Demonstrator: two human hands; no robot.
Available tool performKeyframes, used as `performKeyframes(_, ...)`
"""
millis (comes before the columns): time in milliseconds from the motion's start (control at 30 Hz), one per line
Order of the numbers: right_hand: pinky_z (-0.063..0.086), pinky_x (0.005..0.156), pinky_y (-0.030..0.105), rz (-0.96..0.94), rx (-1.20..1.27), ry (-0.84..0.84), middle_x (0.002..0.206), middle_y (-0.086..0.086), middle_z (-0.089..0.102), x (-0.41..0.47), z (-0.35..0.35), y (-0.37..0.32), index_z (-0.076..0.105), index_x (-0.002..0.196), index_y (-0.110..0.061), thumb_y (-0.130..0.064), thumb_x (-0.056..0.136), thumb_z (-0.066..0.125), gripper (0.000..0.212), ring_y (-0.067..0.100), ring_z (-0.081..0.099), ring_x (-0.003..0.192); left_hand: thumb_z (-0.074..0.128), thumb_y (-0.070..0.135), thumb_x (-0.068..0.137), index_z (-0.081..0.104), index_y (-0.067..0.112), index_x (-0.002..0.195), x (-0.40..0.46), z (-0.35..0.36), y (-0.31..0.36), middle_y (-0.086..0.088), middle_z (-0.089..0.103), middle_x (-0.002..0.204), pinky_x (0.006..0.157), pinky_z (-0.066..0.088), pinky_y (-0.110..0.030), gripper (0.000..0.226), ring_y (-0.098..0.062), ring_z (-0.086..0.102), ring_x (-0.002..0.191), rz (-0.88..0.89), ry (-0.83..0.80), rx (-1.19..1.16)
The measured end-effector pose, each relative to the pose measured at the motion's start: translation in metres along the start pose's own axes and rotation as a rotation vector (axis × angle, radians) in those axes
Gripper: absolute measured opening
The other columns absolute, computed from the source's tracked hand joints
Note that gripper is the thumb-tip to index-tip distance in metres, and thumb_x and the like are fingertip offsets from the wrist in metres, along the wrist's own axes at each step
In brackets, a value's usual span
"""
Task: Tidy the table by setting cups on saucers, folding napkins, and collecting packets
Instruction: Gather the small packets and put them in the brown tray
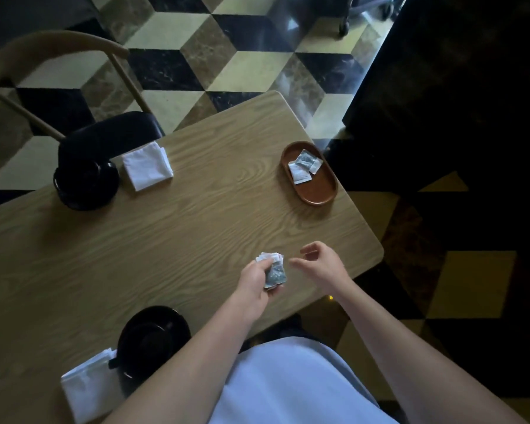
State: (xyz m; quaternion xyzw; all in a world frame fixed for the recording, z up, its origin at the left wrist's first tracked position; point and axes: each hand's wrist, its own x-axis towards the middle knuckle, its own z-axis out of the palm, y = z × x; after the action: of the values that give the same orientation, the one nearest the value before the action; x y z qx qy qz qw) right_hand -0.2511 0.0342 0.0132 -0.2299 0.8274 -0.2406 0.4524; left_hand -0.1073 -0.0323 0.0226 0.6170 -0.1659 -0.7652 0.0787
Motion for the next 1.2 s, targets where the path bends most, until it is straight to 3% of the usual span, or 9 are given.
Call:
performKeyframes(133,0.052,0.087,0.038,-0.067,-0.496,0.132,0.115,0.004,0.056,0.037,-0.030,0.034,0.058,0.112,-0.017,-0.038,0.081,0.076,0.042,0.024,0.057,0.108,0.056,0.017,0.094,0.062,0.007,0.125,0.013,0.009,-0.001,-0.004,0.067,0.087,0.054,0.049,-0.027,0.033,-0.020,0.064,0.071,-0.004,0.060,0.016)
performKeyframes(333,0.048,0.078,0.033,-0.196,-0.753,0.072,0.110,0.001,0.053,0.058,-0.030,0.045,0.057,0.109,-0.022,-0.035,0.076,0.081,0.043,0.022,0.054,0.103,0.053,0.015,0.095,0.063,0.008,0.123,0.024,0.024,-0.001,-0.005,0.068,0.090,0.057,0.050,-0.029,0.031,-0.022,0.065,0.076,-0.016,0.097,0.046)
performKeyframes(467,0.056,0.082,0.042,-0.016,-0.496,0.012,0.099,0.001,0.064,0.063,-0.029,0.040,0.058,0.096,-0.020,-0.023,0.085,0.072,0.018,0.021,0.061,0.094,0.051,0.011,0.096,0.063,0.010,0.112,0.029,0.034,0.005,-0.006,0.068,0.084,0.062,0.054,-0.034,0.020,-0.020,0.065,0.071,0.007,0.088,0.034)
performKeyframes(633,0.046,0.066,0.027,0.187,0.479,-0.132,0.094,0.007,0.074,0.067,-0.062,0.020,0.069,0.097,-0.008,-0.018,0.080,0.083,0.024,0.014,0.066,0.080,0.049,0.005,0.098,0.063,0.008,0.114,0.042,0.060,0.034,-0.012,0.068,0.093,0.080,0.053,-0.042,0.021,-0.023,0.065,0.079,0.129,0.071,0.021)
performKeyframes(733,0.042,0.064,0.023,0.151,0.772,-0.236,0.093,0.005,0.074,0.066,-0.081,0.003,0.075,0.090,-0.015,-0.018,0.080,0.082,0.013,0.011,0.062,0.079,0.050,0.003,0.097,0.062,0.010,0.103,0.047,0.082,0.061,-0.012,0.067,0.089,0.071,0.051,-0.035,0.015,-0.021,0.063,0.072,0.183,0.084,0.061)
performKeyframes(867,0.046,0.085,0.031,0.039,0.702,-0.243,0.099,0.006,0.077,0.075,-0.089,-0.029,0.077,0.090,-0.016,-0.025,0.082,0.081,0.013,0.018,0.069,0.093,0.058,0.011,0.093,0.065,0.016,0.086,0.050,0.112,0.087,-0.001,0.068,0.075,0.061,0.043,-0.024,0.011,-0.012,0.059,0.065,0.115,0.021,0.114)
performKeyframes(933,0.049,0.093,0.033,0.036,0.734,-0.238,0.102,0.008,0.077,0.088,-0.094,-0.039,0.073,0.093,-0.014,-0.021,0.084,0.079,0.014,0.019,0.071,0.100,0.062,0.010,0.091,0.068,0.014,0.089,0.057,0.124,0.096,-0.003,0.066,0.077,0.061,0.037,-0.024,0.007,-0.011,0.055,0.065,0.056,0.002,0.049)
performKeyframes(1033,0.055,0.084,0.031,0.056,0.825,-0.276,0.093,0.009,0.074,0.105,-0.102,-0.046,0.066,0.091,-0.011,-0.012,0.087,0.075,0.010,0.017,0.073,0.085,0.062,0.009,0.088,0.066,0.013,0.107,0.065,0.135,0.110,-0.005,0.060,0.085,0.059,0.034,-0.020,0.019,-0.010,0.051,0.067,-0.014,-0.027,-0.005)
performKeyframes(1200,0.060,0.080,0.033,0.047,0.618,-0.114,0.103,0.005,0.073,0.136,-0.108,-0.048,0.065,0.099,-0.015,-0.015,0.084,0.079,0.021,0.019,0.074,0.092,0.059,0.017,0.093,0.071,0.014,0.091,0.077,0.152,0.126,0.002,0.071,0.067,0.055,0.034,-0.023,0.013,-0.008,0.060,0.054,-0.021,0.035,0.073)
